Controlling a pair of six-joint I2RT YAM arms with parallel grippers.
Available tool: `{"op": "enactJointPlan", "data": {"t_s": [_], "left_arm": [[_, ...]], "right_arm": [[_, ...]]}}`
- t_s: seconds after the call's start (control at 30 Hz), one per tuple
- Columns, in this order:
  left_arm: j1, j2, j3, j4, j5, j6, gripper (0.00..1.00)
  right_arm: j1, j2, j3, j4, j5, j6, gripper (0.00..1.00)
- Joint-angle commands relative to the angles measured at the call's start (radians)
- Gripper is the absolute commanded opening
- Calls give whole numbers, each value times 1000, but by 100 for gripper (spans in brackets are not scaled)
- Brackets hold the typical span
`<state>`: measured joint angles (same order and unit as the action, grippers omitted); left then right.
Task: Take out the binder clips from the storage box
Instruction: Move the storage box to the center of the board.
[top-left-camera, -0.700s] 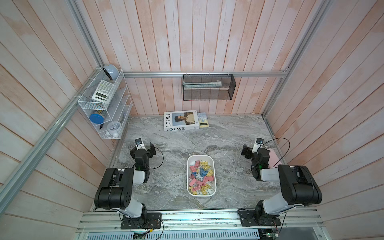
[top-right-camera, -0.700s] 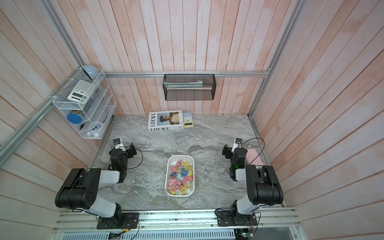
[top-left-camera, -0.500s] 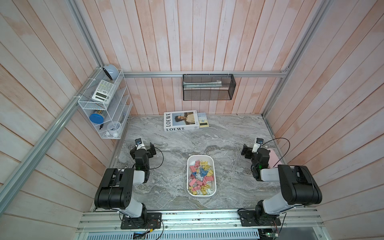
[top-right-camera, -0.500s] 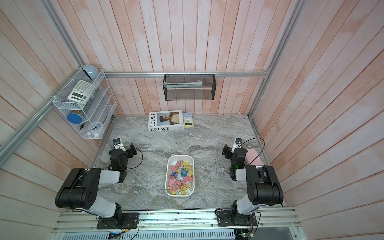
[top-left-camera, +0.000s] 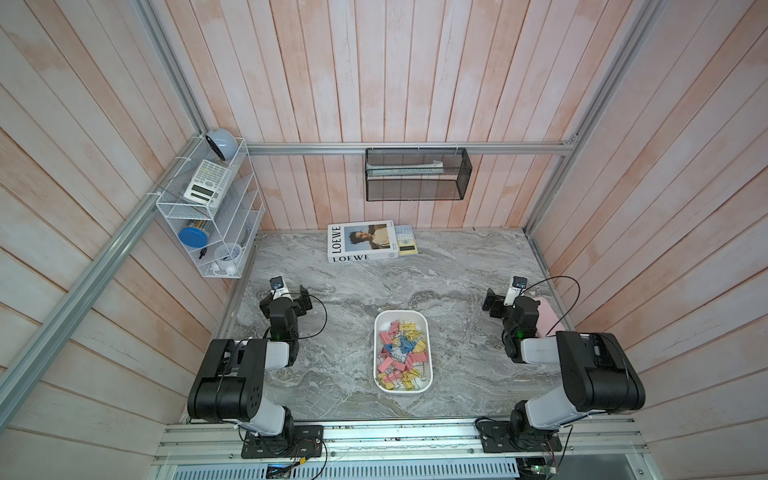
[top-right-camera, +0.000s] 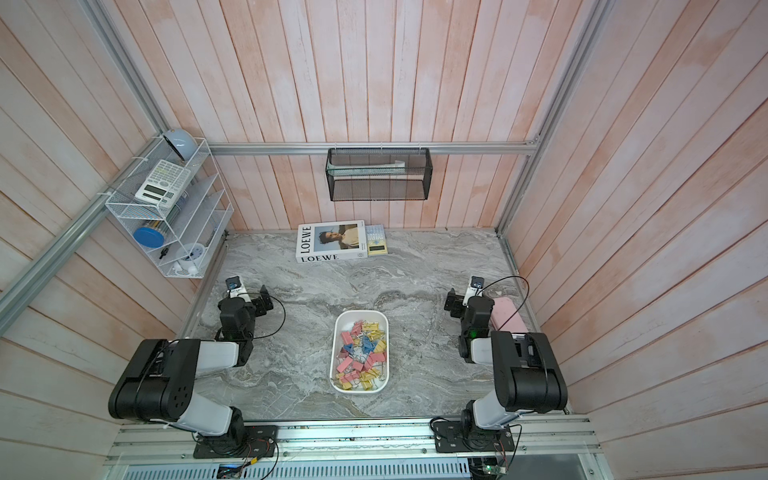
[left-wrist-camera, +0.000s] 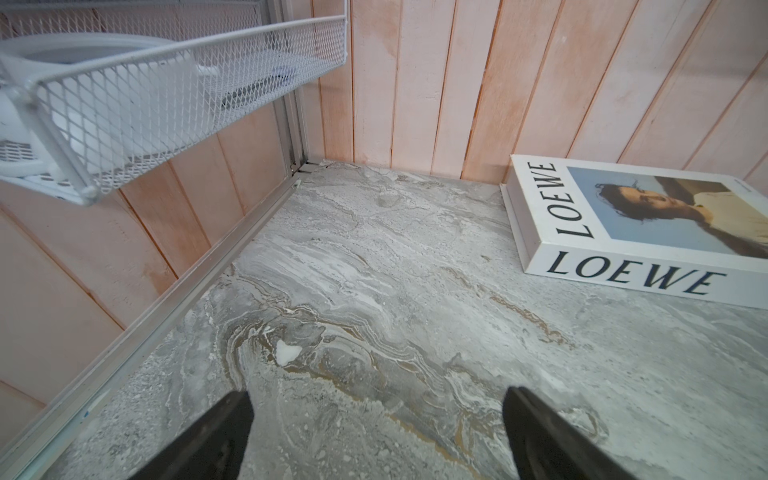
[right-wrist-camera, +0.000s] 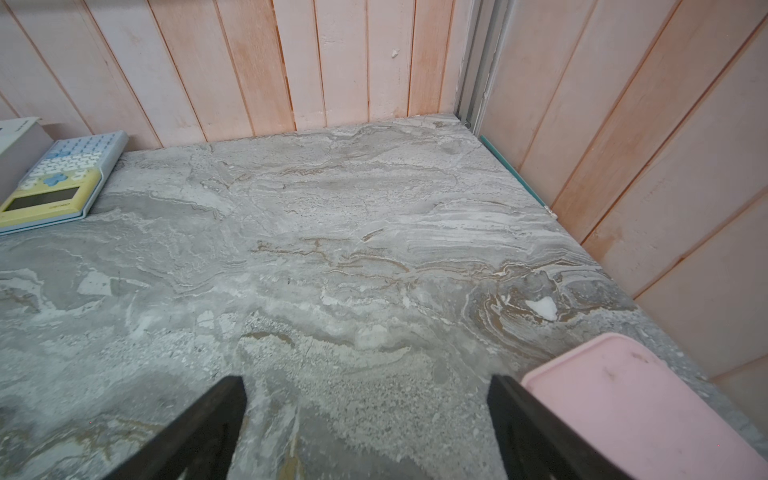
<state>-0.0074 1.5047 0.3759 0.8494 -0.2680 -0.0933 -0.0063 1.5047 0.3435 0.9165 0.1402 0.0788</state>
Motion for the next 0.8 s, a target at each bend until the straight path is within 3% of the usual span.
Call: {"op": "enactJointPlan", "data": {"t_s": [0.0,0.07,0.17,0.27,0.37,0.43,0.63,0.77], "left_arm": [[4,-101,47,-140,-41,-16,100],[3,-171,80,-238,-61,-34,100],[10,-273,130,-380,-148,-200,100],[15,-361,216,-599,-115,-350,100],[16,-397,336,-867,-93,-492,100],[17,-412,382,-973,-44,-500,100],[15,-479,381,-1078,123,-551,100],[-14,-507,380,-1168,133,-562,100]], "right_arm": [[23,-151,-4,-96,102,8,98],[29,-276,59,-324,162,80,98],[18,-390,231,-739,265,348,98],[13,-439,364,-971,105,398,98],[15,-467,393,-994,-49,423,98],[32,-468,428,-1059,-104,445,98],[259,-423,552,-1330,-26,426,98],[465,-410,560,-1435,73,475,97]]}}
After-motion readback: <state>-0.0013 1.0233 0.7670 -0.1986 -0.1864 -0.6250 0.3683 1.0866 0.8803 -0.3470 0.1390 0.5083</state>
